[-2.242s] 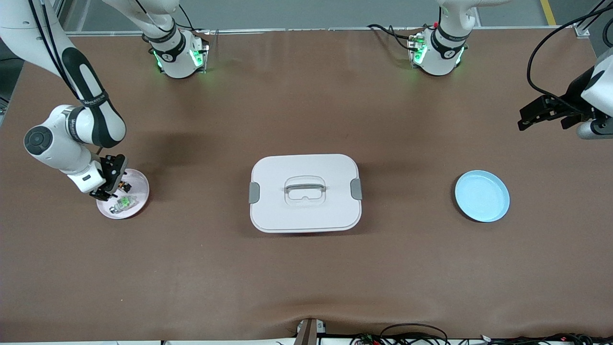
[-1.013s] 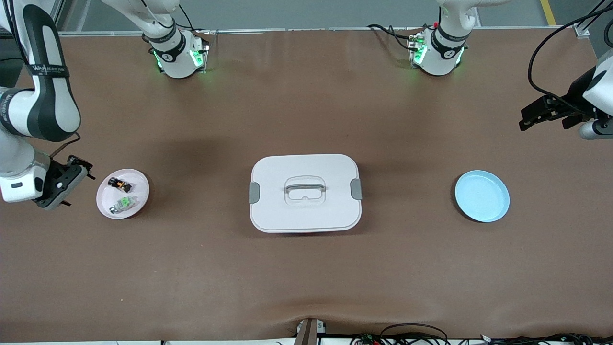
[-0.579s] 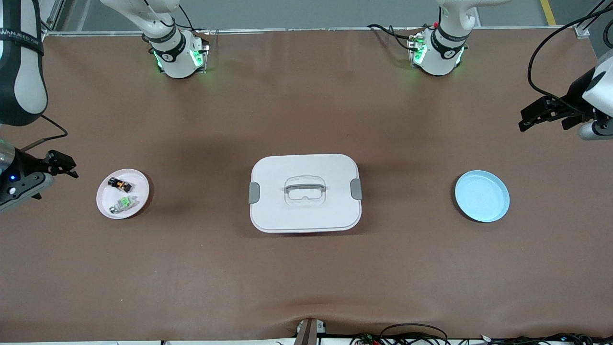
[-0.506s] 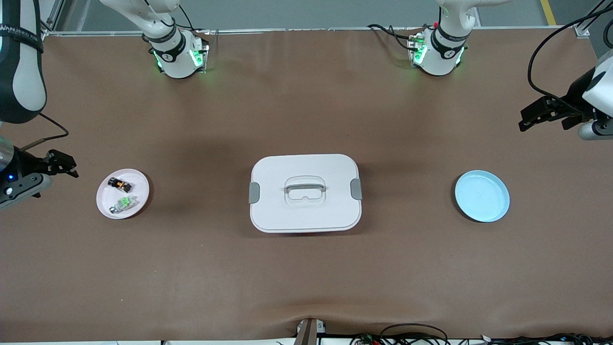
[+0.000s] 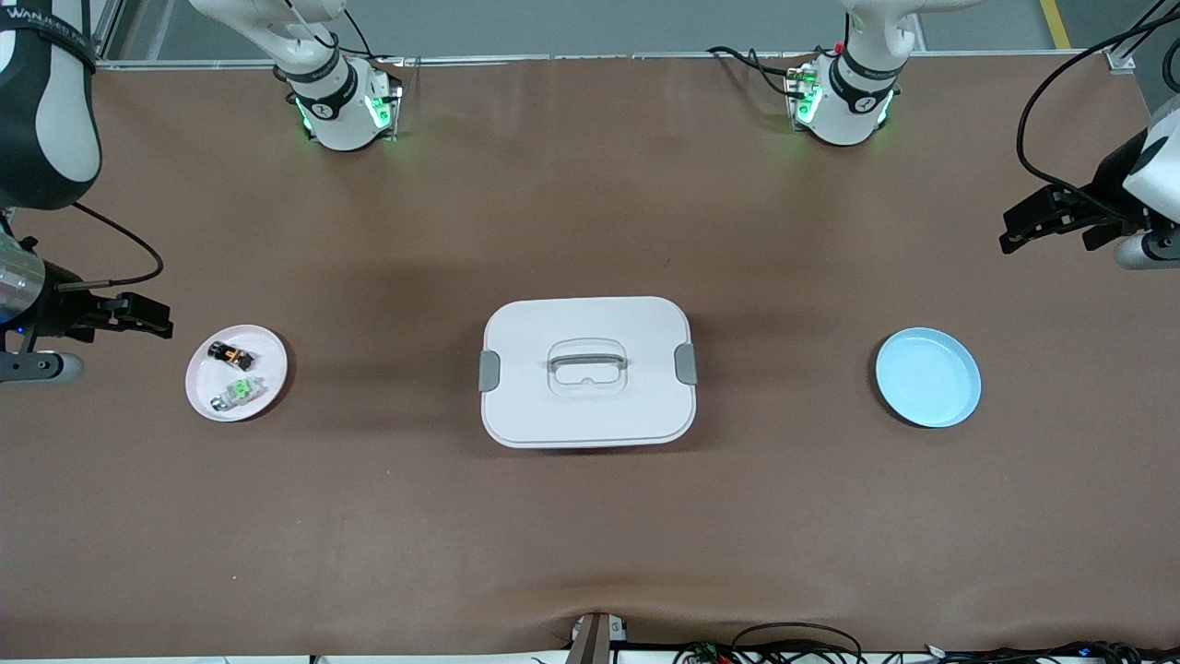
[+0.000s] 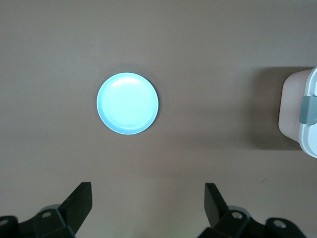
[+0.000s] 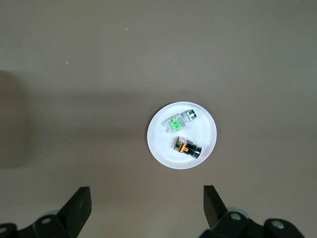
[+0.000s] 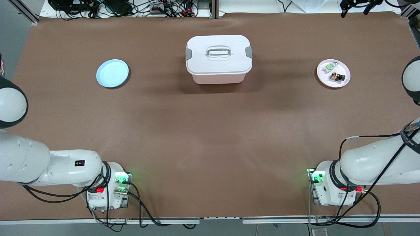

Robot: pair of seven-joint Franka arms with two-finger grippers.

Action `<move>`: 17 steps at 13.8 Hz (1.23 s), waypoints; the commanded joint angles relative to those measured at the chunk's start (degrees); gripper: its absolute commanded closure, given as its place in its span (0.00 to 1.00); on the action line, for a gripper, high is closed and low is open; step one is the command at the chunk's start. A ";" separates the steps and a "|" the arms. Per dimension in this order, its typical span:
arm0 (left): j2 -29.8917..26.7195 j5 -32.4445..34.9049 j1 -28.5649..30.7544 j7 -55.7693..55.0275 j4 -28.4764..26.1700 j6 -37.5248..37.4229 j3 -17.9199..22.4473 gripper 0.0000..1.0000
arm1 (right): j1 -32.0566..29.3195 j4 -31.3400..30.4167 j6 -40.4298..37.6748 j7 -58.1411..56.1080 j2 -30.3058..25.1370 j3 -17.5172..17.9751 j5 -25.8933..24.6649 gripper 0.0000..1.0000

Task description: Transfer orange switch to right arm and place

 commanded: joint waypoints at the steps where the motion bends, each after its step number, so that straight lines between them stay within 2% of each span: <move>1: -0.93 0.95 -0.01 0.76 -0.12 0.20 -0.11 0.00 | 0.14 0.78 -1.50 3.20 -3.37 -0.04 -0.57 0.00; 5: -1.01 0.95 -0.01 0.93 -0.12 0.20 -0.11 0.00 | -0.38 -0.80 -3.26 3.55 -7.94 -0.48 -0.22 0.00; 9: -0.75 0.77 -0.01 1.11 0.58 0.11 -0.11 0.00 | -1.00 -11.33 0.85 3.11 -17.16 -0.66 1.63 0.00; 11: -0.66 0.77 0.16 1.11 0.58 0.11 -0.11 0.00 | -1.79 -14.07 1.92 3.11 -19.89 -0.66 2.68 0.00; 13: -0.49 0.69 0.16 1.11 0.93 0.20 -0.11 0.00 | -2.05 -13.38 1.66 3.20 -19.82 -0.66 3.74 0.00; 17: -0.22 0.51 0.07 1.11 1.02 0.20 -0.11 0.00 | -2.05 -7.85 0.96 3.37 -17.46 -0.57 3.65 0.00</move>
